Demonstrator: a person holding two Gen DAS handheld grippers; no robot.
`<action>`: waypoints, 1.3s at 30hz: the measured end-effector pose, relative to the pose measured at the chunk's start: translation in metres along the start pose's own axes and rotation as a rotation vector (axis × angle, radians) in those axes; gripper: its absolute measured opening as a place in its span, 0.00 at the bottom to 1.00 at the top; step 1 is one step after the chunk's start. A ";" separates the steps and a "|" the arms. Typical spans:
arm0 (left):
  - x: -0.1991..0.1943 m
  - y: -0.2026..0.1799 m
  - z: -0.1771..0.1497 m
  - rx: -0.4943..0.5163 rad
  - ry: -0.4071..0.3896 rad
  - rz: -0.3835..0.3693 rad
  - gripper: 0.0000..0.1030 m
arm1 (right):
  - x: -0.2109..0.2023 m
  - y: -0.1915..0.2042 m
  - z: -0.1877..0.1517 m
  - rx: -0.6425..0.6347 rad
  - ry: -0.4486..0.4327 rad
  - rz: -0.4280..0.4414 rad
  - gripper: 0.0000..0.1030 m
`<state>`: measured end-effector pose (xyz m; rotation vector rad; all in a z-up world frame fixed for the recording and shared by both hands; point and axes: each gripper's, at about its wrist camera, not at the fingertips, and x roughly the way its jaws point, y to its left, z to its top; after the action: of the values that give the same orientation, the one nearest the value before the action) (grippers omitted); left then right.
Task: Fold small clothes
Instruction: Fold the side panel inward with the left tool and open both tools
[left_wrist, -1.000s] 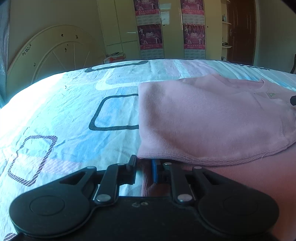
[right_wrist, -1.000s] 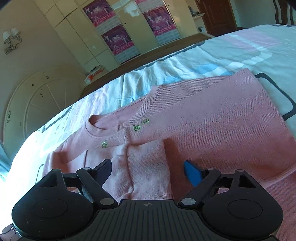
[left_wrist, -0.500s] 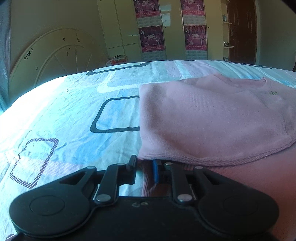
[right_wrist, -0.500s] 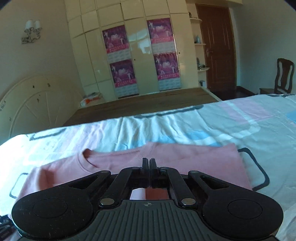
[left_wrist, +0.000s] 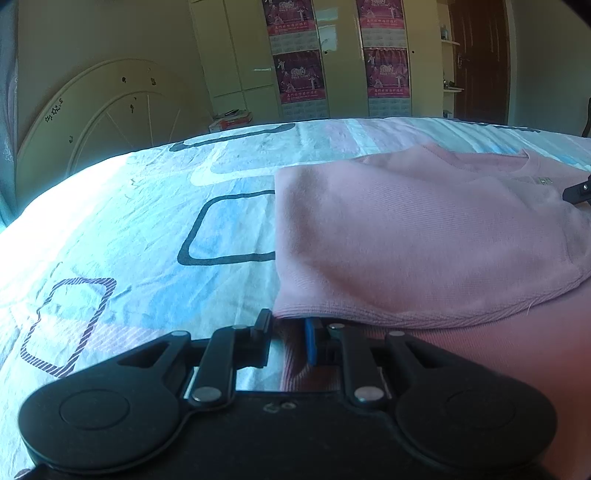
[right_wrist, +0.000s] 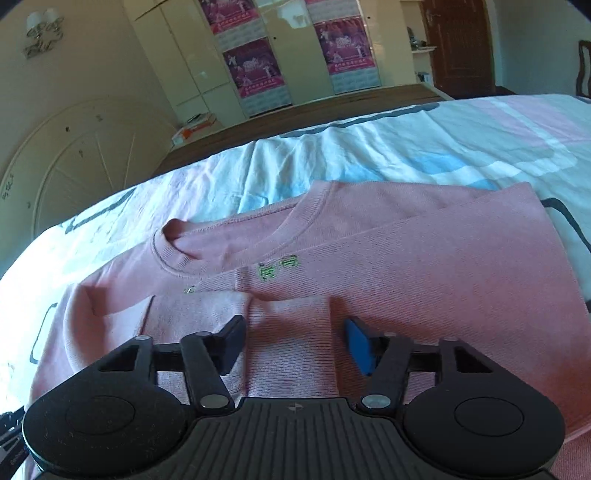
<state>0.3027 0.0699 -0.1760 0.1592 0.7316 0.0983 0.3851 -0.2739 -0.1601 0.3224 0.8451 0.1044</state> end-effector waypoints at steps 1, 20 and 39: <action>0.000 0.000 0.000 -0.001 0.000 -0.001 0.17 | 0.004 0.004 -0.001 -0.017 0.018 0.022 0.19; -0.001 0.007 0.002 -0.003 0.020 -0.027 0.21 | -0.028 -0.003 -0.015 -0.110 -0.102 -0.220 0.23; -0.024 0.008 0.040 -0.155 -0.009 -0.164 0.28 | -0.056 0.007 -0.039 -0.148 -0.100 -0.164 0.50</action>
<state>0.3111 0.0698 -0.1294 -0.0481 0.7222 -0.0021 0.3192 -0.2698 -0.1423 0.1175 0.7570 -0.0020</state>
